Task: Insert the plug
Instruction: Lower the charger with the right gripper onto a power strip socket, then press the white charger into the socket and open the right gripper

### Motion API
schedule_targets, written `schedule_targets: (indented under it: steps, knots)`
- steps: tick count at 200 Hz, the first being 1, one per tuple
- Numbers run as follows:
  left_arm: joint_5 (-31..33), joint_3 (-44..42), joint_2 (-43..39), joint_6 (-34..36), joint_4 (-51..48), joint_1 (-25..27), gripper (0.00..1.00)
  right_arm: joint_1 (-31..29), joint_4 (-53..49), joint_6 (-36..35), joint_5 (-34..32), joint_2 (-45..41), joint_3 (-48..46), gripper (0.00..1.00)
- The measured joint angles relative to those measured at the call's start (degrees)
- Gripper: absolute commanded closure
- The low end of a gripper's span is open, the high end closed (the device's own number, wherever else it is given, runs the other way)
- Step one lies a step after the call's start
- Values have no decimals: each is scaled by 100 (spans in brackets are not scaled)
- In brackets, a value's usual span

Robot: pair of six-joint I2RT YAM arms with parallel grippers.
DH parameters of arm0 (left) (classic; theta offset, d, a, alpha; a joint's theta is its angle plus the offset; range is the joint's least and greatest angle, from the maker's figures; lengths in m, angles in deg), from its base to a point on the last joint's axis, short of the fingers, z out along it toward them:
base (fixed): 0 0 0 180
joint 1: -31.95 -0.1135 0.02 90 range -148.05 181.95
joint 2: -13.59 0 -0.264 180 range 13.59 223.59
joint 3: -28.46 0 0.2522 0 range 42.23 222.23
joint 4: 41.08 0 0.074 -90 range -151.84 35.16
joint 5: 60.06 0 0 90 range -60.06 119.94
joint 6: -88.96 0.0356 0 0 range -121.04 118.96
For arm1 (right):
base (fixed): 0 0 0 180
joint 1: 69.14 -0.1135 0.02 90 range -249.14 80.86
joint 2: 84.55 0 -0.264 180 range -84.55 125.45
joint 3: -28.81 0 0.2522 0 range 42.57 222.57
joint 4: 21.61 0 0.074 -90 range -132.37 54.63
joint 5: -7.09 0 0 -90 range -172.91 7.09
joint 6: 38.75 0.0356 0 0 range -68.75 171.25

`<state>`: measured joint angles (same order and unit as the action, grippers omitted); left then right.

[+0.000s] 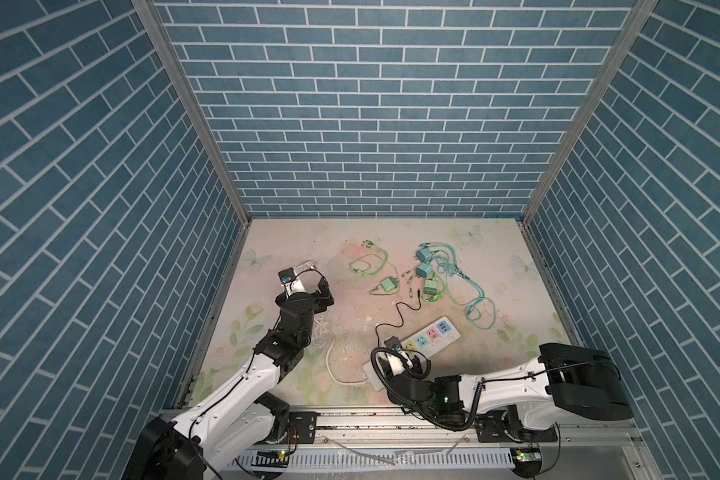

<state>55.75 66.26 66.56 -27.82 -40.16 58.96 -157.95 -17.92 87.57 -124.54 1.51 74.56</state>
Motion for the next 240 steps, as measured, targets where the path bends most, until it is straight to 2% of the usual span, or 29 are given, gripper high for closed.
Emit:
schedule_targets:
  steps: [28,66,104,240]
  knots:
    - [0,15,0,-7,-118,0,4,24,155,-160,-52,162,0,100]
    - [17,17,-37,-26,-170,0,4,92,1051,-376,-96,348,-326,100]
    - [44,166,11,24,-264,0,4,568,1624,-811,127,772,-101,100]
    - [-50,225,330,39,-289,-4,4,1556,1991,-1812,1255,1755,1043,99]
